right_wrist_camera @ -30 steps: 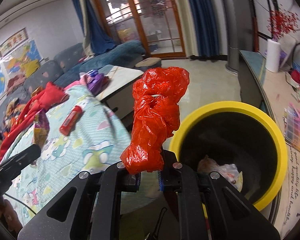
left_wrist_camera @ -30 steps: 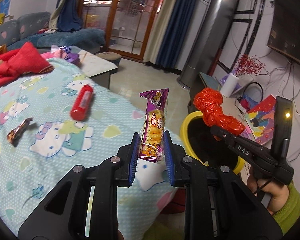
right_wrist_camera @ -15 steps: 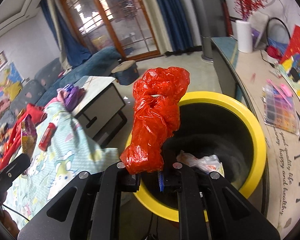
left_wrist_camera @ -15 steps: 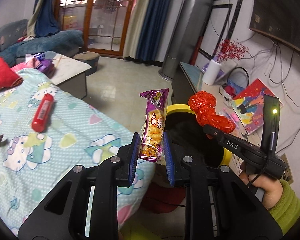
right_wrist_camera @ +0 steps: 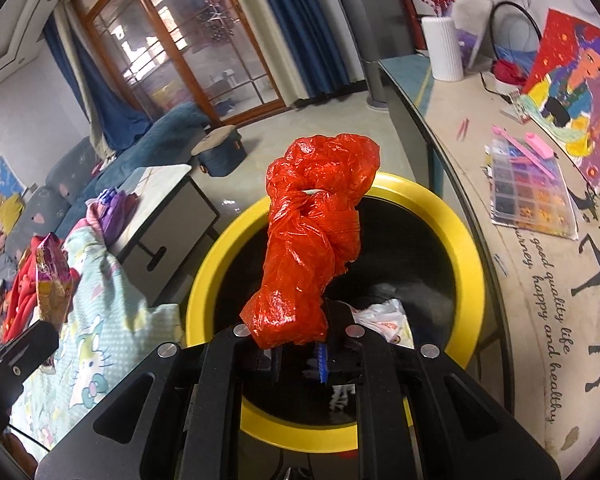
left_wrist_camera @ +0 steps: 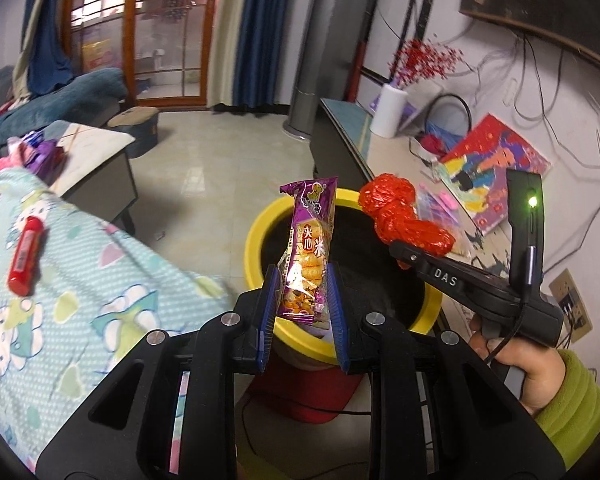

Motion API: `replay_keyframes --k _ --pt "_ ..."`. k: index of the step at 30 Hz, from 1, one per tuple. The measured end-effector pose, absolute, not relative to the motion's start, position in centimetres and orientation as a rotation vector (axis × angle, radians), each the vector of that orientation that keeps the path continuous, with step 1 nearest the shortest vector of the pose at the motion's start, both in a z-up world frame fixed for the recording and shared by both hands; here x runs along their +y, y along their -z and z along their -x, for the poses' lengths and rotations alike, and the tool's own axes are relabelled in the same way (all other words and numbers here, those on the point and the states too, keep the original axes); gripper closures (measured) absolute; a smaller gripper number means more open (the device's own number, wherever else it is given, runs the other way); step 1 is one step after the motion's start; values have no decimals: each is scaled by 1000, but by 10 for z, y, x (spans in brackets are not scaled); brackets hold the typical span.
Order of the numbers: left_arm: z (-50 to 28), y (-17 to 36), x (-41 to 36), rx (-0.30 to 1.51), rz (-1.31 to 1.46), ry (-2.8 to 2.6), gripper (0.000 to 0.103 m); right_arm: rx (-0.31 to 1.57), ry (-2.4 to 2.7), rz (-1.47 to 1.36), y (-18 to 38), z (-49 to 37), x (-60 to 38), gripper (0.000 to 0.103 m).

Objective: Collect trash
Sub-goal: 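Carry the purple snack wrapper and red plastic bag over the yellow bin with both tools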

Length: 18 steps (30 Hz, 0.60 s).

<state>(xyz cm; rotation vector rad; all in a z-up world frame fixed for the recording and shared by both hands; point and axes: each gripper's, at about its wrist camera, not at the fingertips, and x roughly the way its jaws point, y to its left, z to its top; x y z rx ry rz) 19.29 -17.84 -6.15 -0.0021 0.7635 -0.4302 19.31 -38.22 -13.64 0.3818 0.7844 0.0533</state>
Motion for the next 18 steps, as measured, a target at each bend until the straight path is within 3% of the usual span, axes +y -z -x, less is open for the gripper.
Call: replay_keyframes --k 18 --pt "-225 90 -232 849 -106 489 84 848 -45 -434 162 -189 -405 88"
